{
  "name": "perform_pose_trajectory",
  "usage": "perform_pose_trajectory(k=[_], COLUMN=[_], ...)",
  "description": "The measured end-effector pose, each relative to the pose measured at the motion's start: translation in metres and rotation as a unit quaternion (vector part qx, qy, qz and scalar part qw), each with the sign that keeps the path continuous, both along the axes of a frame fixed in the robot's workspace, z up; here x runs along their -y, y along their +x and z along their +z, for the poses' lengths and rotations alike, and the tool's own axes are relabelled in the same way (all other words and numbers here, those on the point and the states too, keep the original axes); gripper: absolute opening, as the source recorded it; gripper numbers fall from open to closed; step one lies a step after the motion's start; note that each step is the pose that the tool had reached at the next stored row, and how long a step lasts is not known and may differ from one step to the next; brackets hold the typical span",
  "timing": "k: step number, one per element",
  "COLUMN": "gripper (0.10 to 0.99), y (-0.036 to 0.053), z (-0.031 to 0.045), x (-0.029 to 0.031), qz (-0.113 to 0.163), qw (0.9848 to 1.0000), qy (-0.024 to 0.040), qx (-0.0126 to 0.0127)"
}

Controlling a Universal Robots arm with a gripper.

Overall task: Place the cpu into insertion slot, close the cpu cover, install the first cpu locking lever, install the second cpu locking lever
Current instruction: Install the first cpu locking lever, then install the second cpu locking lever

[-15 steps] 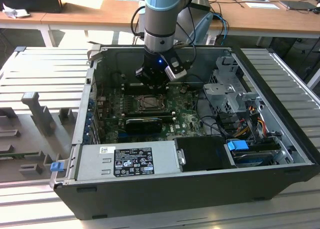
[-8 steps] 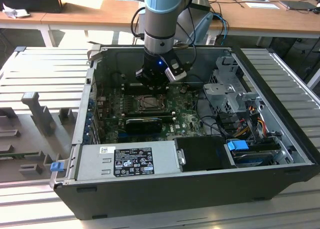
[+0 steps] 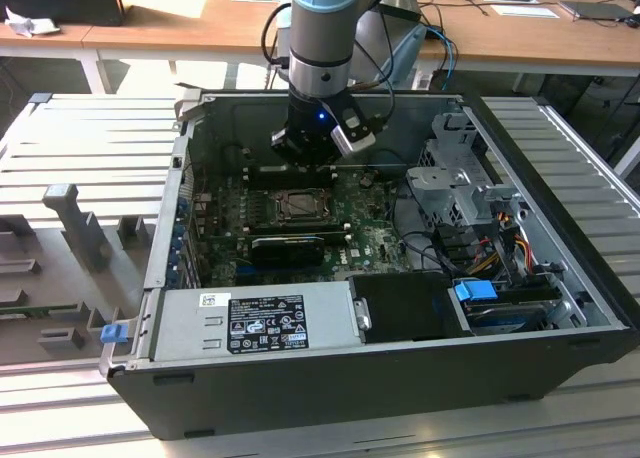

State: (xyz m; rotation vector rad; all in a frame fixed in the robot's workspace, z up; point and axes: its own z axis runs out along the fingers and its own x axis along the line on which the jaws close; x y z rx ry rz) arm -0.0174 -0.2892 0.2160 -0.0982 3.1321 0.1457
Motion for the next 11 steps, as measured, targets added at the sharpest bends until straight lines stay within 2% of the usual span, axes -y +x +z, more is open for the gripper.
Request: perform_pose_trajectory(k=[11], gripper=[0.106], y=[0.0000], z=[-0.0001], x=[0.0048], qz=[0.000], qw=[1.0000], qy=[0.0000], qx=[0.0000])
